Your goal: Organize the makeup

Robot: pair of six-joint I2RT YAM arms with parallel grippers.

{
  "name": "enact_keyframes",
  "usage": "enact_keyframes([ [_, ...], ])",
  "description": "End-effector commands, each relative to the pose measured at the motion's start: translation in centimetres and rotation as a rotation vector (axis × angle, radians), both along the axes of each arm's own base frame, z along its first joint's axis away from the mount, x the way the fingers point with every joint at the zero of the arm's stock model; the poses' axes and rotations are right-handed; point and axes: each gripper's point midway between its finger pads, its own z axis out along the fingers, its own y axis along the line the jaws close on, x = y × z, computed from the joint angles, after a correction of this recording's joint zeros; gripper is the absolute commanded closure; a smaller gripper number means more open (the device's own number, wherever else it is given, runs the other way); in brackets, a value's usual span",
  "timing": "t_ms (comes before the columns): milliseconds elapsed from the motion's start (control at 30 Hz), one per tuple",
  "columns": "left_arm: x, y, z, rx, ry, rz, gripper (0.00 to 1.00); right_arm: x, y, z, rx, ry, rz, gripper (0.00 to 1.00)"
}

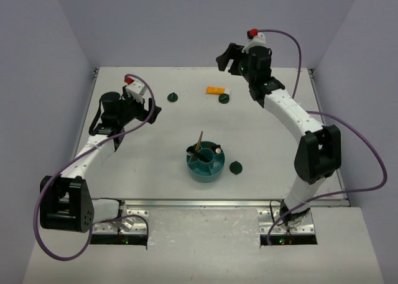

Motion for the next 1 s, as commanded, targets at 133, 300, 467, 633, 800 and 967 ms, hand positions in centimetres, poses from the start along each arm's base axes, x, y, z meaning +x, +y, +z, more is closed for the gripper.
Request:
enact_keyframes([
  [133, 0.2, 0.5, 1.8, 0.003, -0.063, 0.013, 0.24, 1.7, -8.5, -12.7, -0.471, 0.393, -0.395, 0.22],
  [300, 0.0, 0.8, 1.3, 0.014, -0.055, 0.028, 0.24, -3.3, -7.8, -13.1, -0.542, 0.452, -0.173, 0.23],
  [467, 0.2, 0.6, 0.6, 0.003, -0.044, 0.020, 0.24, -13.7, -8.7, -14.9, -0.509, 0.647, -0.046, 0.30],
  [633, 0.7, 0.3, 0.3, -0.002, -0.033, 0.002, 0.24, -22.3, -8.4, -18.9, -0.438, 0.793, 0.043, 0.38],
  [800, 1.2, -0.1, 0.3, -0.009, -0.032, -0.021, 0.24, -26.8, -6.3, -21.7, -0.344, 0.868, 0.192, 0.39],
  [967, 1.0, -0.4, 0.2, -0.022, -0.036, -0.031, 0.24, -28.4, -5.4, -23.5, -0.312, 0.875, 0.268, 0.39],
])
